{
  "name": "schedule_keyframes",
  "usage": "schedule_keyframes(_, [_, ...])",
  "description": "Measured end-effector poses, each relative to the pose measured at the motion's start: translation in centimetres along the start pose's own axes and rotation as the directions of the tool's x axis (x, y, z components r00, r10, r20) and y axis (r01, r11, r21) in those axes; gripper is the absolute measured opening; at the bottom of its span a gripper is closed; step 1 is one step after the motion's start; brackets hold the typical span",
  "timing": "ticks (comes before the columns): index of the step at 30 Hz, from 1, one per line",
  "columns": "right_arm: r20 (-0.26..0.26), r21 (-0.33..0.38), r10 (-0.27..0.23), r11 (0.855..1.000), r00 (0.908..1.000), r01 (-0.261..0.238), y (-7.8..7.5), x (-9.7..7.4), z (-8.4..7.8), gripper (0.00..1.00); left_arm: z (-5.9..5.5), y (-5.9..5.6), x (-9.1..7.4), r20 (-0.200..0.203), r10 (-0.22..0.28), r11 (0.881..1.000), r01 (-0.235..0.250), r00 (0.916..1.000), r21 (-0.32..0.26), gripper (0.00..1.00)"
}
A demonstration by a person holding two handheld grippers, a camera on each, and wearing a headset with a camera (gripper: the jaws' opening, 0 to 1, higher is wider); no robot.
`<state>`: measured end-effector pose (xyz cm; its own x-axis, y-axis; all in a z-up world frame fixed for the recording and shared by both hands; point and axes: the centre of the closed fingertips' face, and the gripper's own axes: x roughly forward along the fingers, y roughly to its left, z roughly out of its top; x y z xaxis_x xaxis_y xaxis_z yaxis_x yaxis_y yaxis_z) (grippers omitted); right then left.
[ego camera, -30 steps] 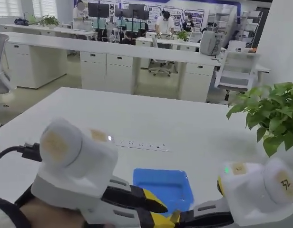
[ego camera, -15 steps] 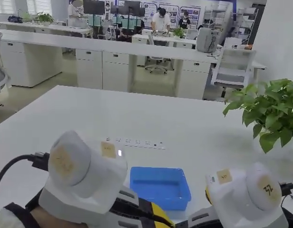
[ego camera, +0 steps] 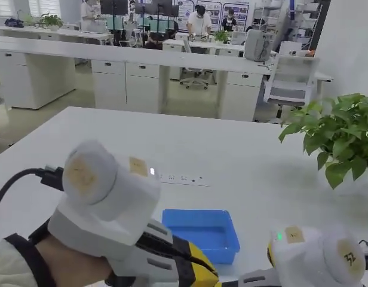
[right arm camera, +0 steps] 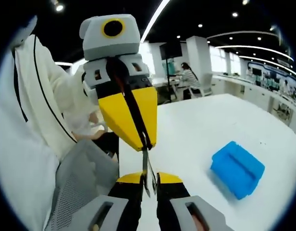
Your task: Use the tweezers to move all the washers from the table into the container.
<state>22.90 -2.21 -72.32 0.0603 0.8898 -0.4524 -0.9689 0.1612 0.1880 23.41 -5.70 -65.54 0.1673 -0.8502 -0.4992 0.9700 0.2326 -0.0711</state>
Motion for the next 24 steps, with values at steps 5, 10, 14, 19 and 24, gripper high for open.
schedule_keyframes(5, [-0.025, -0.025, -0.013, 1.000, 0.9996, 0.013, -0.6, -0.5, -0.9, 0.07, -0.7, 0.2, 0.1, -0.011, 0.005, 1.000, -0.004, 0.9999, 0.010, 0.00])
schedule_keyframes(10, [-0.163, -0.147, -0.096, 0.986, 0.9819, 0.072, -2.1, -0.2, -3.3, 0.05, -2.9, 0.8, 1.2, -0.026, 0.042, 0.999, -0.041, 0.9988, 0.024, 0.00])
schedule_keyframes(14, [-0.231, -0.240, -0.143, 0.967, 0.9622, 0.086, -2.7, 0.1, -4.1, 0.02, -3.6, 1.5, 1.8, -0.010, 0.064, 0.998, -0.064, 0.9979, -0.011, 0.00])
schedule_keyframes(19, [-0.254, -0.275, -0.179, 0.956, 0.9505, 0.107, -3.7, 0.2, -4.3, 0.02, -4.6, 2.7, 1.8, -0.037, 0.077, 0.995, -0.079, 0.9963, -0.059, 0.00])
schedule_keyframes(24, [-0.354, -0.369, -0.186, 0.928, 0.9164, 0.046, -4.2, 0.2, -5.3, 0.02, -7.1, 2.4, 2.1, -0.188, 0.004, 0.996, -0.020, 0.9822, -0.085, 0.10])
